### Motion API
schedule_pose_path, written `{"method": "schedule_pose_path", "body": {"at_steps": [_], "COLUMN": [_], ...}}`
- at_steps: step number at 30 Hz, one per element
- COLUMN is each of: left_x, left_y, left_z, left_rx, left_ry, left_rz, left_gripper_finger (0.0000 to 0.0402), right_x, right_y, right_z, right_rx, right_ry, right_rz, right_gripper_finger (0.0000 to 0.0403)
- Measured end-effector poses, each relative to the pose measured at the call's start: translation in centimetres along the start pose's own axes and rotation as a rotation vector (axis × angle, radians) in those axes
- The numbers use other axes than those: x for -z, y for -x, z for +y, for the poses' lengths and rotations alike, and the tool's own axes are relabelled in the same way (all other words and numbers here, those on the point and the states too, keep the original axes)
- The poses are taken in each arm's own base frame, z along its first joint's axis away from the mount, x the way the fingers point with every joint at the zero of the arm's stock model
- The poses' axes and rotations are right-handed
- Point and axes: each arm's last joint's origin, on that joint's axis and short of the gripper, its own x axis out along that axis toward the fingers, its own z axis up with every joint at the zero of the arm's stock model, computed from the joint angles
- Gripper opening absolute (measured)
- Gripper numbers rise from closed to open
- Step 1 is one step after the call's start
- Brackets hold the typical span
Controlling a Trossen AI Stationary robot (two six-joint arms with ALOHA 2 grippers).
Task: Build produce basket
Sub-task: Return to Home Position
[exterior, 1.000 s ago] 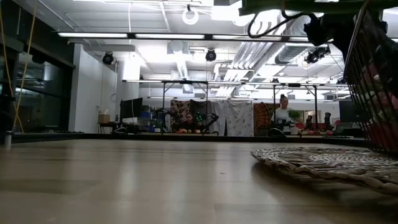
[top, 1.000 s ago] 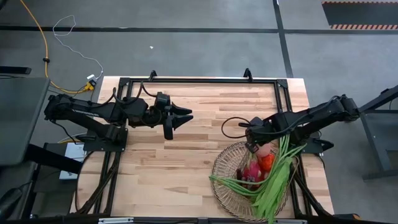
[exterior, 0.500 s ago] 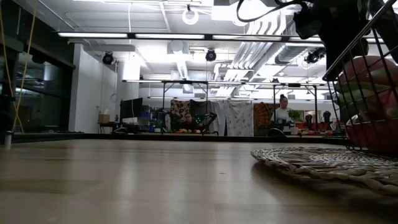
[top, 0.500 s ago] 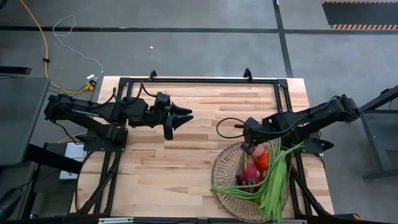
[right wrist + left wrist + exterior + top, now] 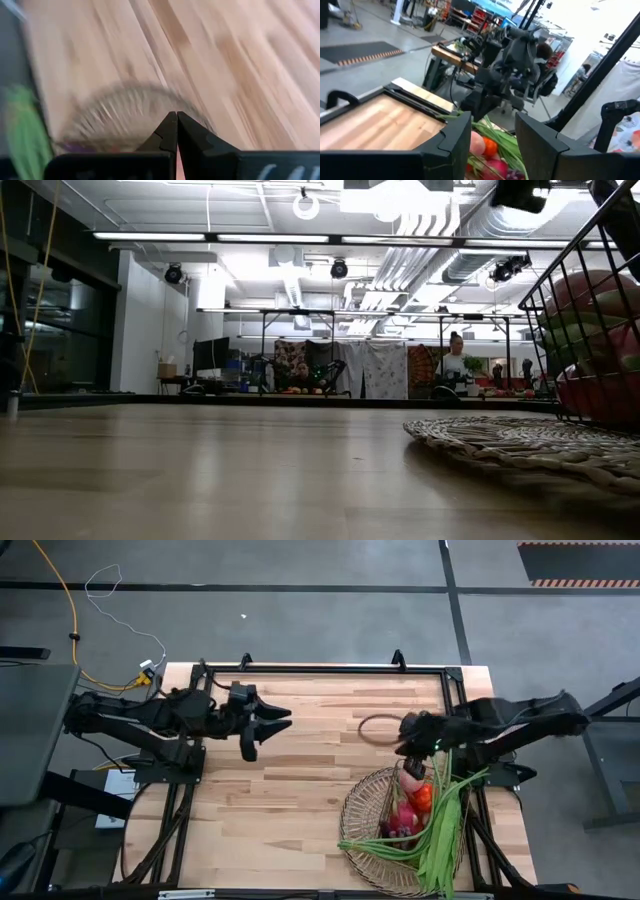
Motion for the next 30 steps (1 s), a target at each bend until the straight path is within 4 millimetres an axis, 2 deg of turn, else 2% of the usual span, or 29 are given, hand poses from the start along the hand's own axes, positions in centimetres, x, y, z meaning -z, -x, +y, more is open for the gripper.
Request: {"method": "schedule_pose_path", "body": {"at_steps": [4,7,12,15,20,24,30], "left_x": [-0.7,-1.1,-1.3,-1.4,-1.2,-0.8,1.2], "left_y": [1.0,1.5,1.7,1.5,1.0,0.9,0.9], "left_z": [0.3,0.3,0.6,0.9,1.5,2.5,4.8], "left_rx": [-0.019,-0.015,-0.029,-0.041,-0.062,-0.055,-0.064], "left_ry": [-0.035,-0.056,-0.119,-0.162,-0.200,-0.209,-0.199], "left_rz": [-0.035,-0.050,-0.056,-0.057,-0.042,-0.020,-0.062], "left_gripper_finger": [0.0140,0.0140,0.0140,0.0140,0.0137,0.0105,0.0011], "right_x": [-0.4,0.1,0.3,-0.2,-0.9,-0.5,0.7], "right_y": [1.1,1.6,1.8,1.6,1.6,2.8,4.8], "right_z": [-1.2,-2.5,-4.2,-4.8,-5.7,-6.4,-6.6], "right_rx": [-0.113,-0.194,-0.328,-0.396,-0.427,-0.446,-0.449], "right_ry": [0.054,0.085,0.110,0.153,0.260,0.272,0.310], "right_rz": [-0.226,-0.354,-0.534,-0.613,-0.653,-0.703,-0.788], "right_gripper_finger": [0.0000,0.0000,0.0000,0.0000,0.0000,0.0000,0.0000]}}
